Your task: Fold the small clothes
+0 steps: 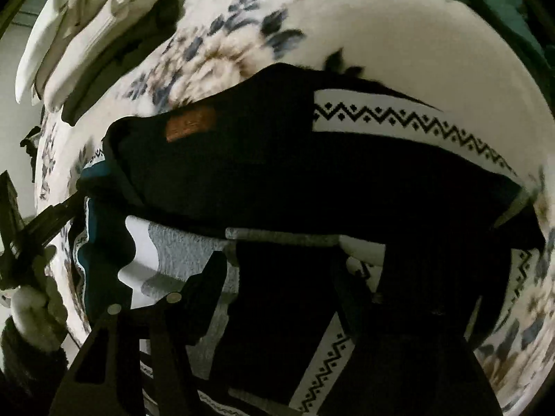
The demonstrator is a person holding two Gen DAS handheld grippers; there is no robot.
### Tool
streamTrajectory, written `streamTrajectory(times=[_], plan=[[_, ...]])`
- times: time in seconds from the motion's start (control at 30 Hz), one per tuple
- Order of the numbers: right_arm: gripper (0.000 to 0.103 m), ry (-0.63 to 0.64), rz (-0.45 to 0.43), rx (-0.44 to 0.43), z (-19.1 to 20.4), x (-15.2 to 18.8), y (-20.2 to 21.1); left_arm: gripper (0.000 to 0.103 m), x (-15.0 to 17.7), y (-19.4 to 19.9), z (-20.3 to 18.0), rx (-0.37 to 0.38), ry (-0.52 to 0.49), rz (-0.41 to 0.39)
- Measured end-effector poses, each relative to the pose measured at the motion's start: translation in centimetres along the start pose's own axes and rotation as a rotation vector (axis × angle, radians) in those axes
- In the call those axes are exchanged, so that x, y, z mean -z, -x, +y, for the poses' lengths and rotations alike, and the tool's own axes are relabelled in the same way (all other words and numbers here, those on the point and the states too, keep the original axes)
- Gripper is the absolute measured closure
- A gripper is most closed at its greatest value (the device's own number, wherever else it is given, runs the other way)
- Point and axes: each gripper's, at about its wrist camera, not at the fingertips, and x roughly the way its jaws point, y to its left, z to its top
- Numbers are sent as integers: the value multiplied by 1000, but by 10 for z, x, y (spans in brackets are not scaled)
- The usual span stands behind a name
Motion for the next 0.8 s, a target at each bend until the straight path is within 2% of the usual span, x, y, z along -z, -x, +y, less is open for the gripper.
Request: streamTrajectory(times=[0.03,0.07,0.1,0.13,0.23,0.27,0.4,0.5,0.6,0.63,0.67,0.7,0.77,0.8], plan=[[41,5,-11,30,2,6,7,33,4,13,-8,-28,-36,-28],[29,11,-31,76,3,12,17,6,8,23,-14,-42,-61,-47],[5,18,-53,124,4,19,28,3,13,34,-21,-60,-85,-70],[0,24,-77,165,5,28,40,3,21,48,-28,-70,-111,-99],[0,3,-128,233,-4,61,82,3,49,82,-51,-67,-167,-139],[0,-9,-126,220,-8,68,90,3,52,85,-64,-68,-176,-141],[0,-94,-126,126,-44,95,131,3,106,111,-106,-70,-223,-119],[0,-145,-124,50,-78,113,149,3,170,127,-141,-66,-246,-54],[0,-164,-82,-45,-117,131,152,3,255,131,-189,-75,-267,60],[2,-155,-61,-69,-129,138,152,3,279,130,-202,-79,-267,88],[12,-138,-42,-90,-141,143,150,3,306,127,-216,-84,-267,124],[37,-120,-24,-100,-156,150,149,3,322,125,-226,-87,-265,147],[74,-112,4,-110,-179,159,147,3,364,113,-247,-91,-250,213],[74,-105,21,-124,-190,161,144,3,381,107,-256,-87,-245,239]])
